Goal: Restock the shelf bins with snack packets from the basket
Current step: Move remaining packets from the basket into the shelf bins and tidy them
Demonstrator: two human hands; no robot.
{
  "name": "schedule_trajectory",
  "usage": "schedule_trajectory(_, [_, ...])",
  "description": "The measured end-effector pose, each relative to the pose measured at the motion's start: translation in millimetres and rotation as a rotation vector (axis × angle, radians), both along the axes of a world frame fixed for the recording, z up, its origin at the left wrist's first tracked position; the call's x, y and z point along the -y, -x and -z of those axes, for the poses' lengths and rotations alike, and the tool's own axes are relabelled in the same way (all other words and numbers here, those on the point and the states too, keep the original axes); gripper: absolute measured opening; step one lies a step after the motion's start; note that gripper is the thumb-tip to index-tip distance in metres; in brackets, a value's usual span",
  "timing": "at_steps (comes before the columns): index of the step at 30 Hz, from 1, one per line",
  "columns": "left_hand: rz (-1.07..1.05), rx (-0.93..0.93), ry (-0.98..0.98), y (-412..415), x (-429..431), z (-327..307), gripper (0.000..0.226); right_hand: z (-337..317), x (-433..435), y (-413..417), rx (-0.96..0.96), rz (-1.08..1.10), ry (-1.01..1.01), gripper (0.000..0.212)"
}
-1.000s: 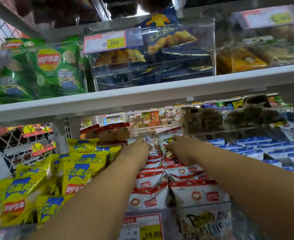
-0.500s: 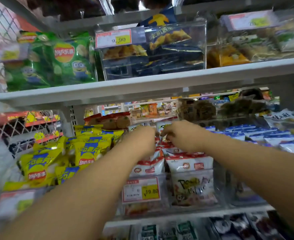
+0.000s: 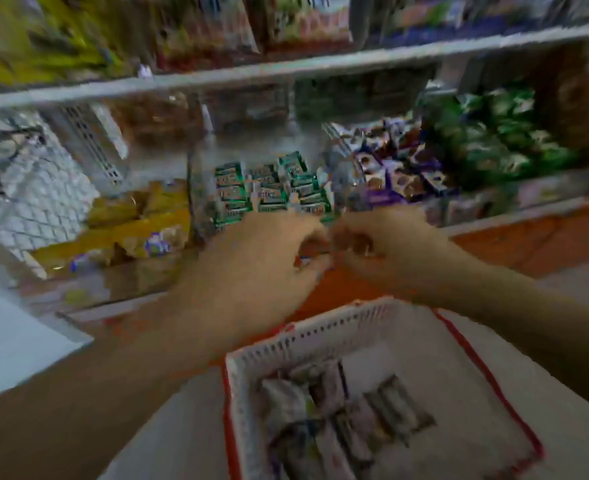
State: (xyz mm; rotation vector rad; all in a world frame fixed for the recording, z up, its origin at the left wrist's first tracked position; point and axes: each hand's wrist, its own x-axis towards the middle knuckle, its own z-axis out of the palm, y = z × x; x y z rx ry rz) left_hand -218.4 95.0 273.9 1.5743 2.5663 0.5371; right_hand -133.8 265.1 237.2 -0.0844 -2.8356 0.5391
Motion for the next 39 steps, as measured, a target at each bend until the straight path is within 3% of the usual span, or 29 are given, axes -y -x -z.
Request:
schedule_trajectory(10, [0.083, 0.329, 0.594, -25.3, 3.9, 234.6, 0.025, 234.5, -14.7, -68.3, 0.727, 0.288, 0.251, 0.029])
schedule_trajectory(15, [0.164, 0.426, 0.742, -59.4, 5.9, 314.3, 0.019, 313.6, -20.5, -108.7, 1.172, 0.236, 0.231, 0.045])
schedule_trajectory(21, [0.292, 0.303, 0.651, -102.1, -18.6, 367.7, 0.021, 381.1, -49.0, -128.0, 1.217, 0.394, 0.216, 0.077])
schedule_trajectory(26, [0.426, 0.214, 0.598, -116.9, -28.5, 392.2, 0.032, 426.8, -70.0, -126.6, 1.161, 0.488, 0.245, 0.084])
schedule_trajectory(31, [0.516, 0.088, 0.741, -115.1, -32.1, 406.8, 0.036, 461.8, -64.7, -120.7, 1.168, 0.584, 0.253, 0.123])
schedule_trajectory(33, [0.535, 0.062, 0.796, -113.9, -31.3, 412.8, 0.036, 469.6, -63.4, -117.5, 1.112, 0.635, 0.255, 0.129])
schedule_trajectory(39, [0.452, 0.192, 0.720, -109.3, -34.8, 407.0, 0.037, 413.2, -71.6, -101.6, 1.137, 0.590, 0.227, 0.078])
